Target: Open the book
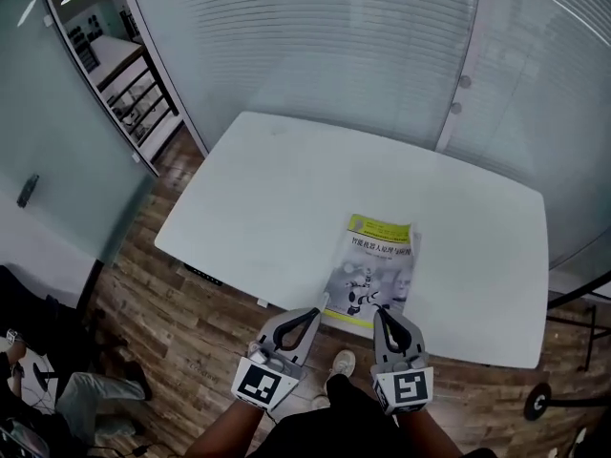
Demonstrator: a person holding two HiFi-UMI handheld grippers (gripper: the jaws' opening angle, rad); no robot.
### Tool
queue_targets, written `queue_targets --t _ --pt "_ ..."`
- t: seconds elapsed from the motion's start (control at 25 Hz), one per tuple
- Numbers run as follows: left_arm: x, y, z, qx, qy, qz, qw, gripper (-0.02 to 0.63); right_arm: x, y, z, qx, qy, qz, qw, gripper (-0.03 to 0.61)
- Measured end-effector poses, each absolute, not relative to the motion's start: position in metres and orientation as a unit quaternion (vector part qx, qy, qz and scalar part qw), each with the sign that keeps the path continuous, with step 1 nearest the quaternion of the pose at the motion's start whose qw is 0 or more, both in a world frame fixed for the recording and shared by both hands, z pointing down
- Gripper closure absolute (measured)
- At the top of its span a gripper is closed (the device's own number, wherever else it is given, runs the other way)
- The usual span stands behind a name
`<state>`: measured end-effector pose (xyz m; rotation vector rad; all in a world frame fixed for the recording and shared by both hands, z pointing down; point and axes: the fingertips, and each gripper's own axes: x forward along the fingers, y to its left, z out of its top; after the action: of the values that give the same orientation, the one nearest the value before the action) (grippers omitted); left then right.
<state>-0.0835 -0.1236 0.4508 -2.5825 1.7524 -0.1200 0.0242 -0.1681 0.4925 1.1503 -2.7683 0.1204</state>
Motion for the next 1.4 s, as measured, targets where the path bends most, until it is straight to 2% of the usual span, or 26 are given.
queue_targets --t 0.24,0.52,0.76,1.0,1.08,1.28,1.4 --pt "-0.077 -0.159 0.461 -0.845 0.534 -0.037 -0.009 0.600 0.040 -0.199 0.506 0.407 -0.909 0.068 0.066 0.572" --pt "-0.071 -0.185 0.497 -0.857 0.509 -0.055 -0.052 0.601 0.044 -0.215 0.551 0.387 -0.908 0.101 0.127 0.572" --pt "-0.092 -0.201 0.497 -0.821 0.565 -0.067 -0.045 0.601 0.047 -0.217 0.549 0.399 -0.901 0.115 0.129 0.572" --pt "-0.091 -0.200 0.510 -0.842 0.530 -0.073 -0.072 0.601 0.050 -0.215 0.556 0.407 -0.890 0.098 0.182 0.568" --pt "-0.092 -0.207 0.510 -0.849 0.519 -0.070 -0.073 0.601 0.049 -0.220 0.557 0.415 -0.884 0.113 0.186 0.495" --pt "-0.087 -0.213 0.509 -0.873 0.475 -0.053 -0.101 0.601 0.056 -0.222 0.567 0.455 -0.860 0.182 0.143 0.442" --pt "-0.081 -0.209 0.522 -0.886 0.444 -0.073 -0.111 0.600 0.074 -0.231 0.568 0.482 -0.842 0.196 0.142 0.392"
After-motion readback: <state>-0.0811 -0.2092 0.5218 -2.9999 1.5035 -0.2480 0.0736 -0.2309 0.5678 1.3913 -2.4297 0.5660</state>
